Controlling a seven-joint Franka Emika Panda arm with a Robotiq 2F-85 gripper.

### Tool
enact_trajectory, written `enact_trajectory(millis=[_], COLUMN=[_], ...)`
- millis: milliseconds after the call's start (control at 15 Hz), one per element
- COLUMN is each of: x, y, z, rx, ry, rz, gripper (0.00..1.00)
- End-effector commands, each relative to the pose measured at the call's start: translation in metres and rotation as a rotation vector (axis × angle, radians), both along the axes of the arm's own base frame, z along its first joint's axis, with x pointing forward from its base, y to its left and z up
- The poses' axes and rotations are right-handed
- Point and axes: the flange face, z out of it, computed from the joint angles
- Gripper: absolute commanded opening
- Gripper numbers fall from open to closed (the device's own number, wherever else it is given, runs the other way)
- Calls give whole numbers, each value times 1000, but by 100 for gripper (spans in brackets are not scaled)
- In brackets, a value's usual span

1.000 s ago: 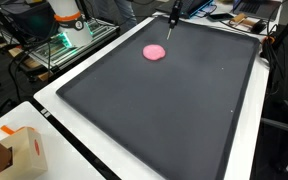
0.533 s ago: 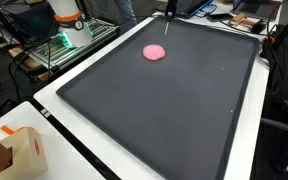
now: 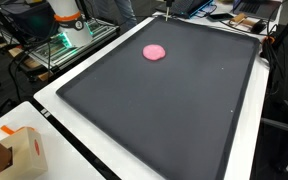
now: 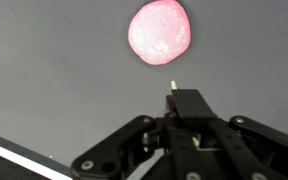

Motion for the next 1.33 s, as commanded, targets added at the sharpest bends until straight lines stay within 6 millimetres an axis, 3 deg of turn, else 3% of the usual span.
enact_trajectory(millis=[0,200,267,333,800,867,1267], x=[-15,-19,-8,-9,-7,-7,-9], y=[-10,-12,-5,-5,-5,-5,-24], z=[16,25,23,25,24,24,-1], rx=[24,33,8,9,9,9,83], ry=[-22,-44,-32,-36,-34,-34,57], rz=[31,60,38,41,41,41,94], gripper=[3,3,3,13,13,3,3])
